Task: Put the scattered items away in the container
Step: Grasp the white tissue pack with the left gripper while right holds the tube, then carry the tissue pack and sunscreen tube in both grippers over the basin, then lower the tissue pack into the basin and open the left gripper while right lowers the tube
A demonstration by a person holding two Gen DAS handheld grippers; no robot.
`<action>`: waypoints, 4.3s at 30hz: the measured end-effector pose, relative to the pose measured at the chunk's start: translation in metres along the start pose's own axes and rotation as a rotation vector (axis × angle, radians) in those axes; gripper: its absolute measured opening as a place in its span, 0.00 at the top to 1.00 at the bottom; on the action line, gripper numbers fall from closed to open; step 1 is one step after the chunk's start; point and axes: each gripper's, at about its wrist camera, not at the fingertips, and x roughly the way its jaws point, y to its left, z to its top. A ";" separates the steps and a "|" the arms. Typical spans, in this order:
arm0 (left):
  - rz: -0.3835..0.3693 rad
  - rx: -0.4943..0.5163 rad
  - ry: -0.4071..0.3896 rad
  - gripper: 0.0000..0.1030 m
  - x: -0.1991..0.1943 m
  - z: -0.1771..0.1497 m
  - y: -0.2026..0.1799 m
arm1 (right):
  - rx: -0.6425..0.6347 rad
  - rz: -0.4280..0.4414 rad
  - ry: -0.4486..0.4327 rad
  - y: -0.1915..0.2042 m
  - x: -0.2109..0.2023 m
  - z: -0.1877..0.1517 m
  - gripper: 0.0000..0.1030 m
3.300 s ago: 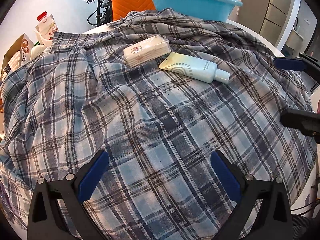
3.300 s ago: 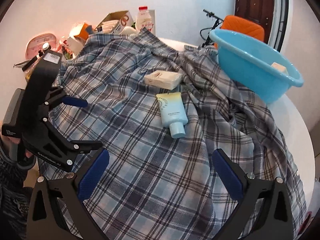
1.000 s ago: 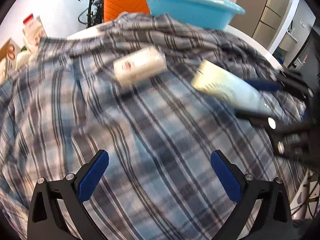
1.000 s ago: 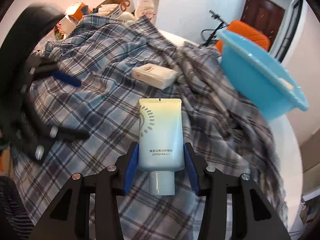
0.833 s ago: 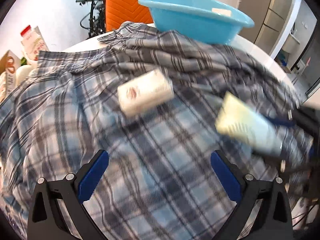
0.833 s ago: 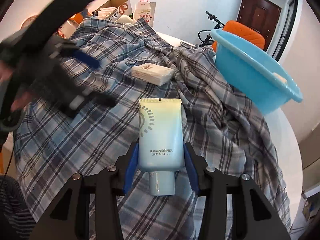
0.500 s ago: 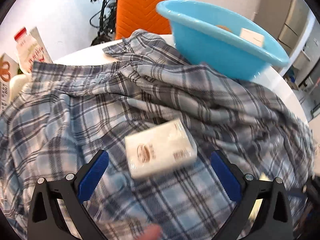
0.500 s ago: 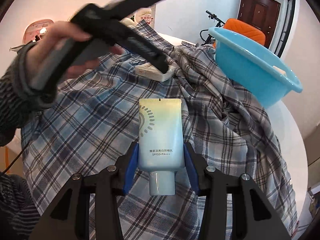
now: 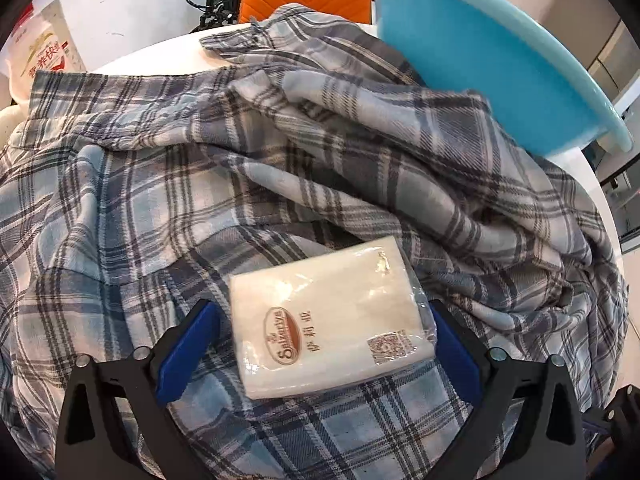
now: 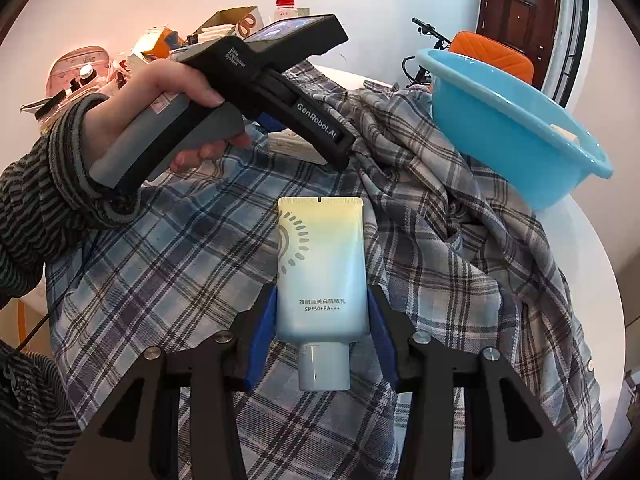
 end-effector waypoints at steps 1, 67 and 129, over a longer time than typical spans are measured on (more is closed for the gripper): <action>0.018 0.000 -0.001 0.14 -0.002 -0.001 -0.001 | 0.001 0.000 0.001 0.000 0.000 0.000 0.57; 0.003 0.273 -0.114 0.24 -0.081 -0.078 -0.109 | 0.133 -0.149 -0.053 -0.045 -0.060 -0.018 0.57; 0.005 0.147 -0.268 0.23 -0.041 0.192 -0.107 | 0.504 -0.221 -0.351 -0.247 -0.026 0.166 0.57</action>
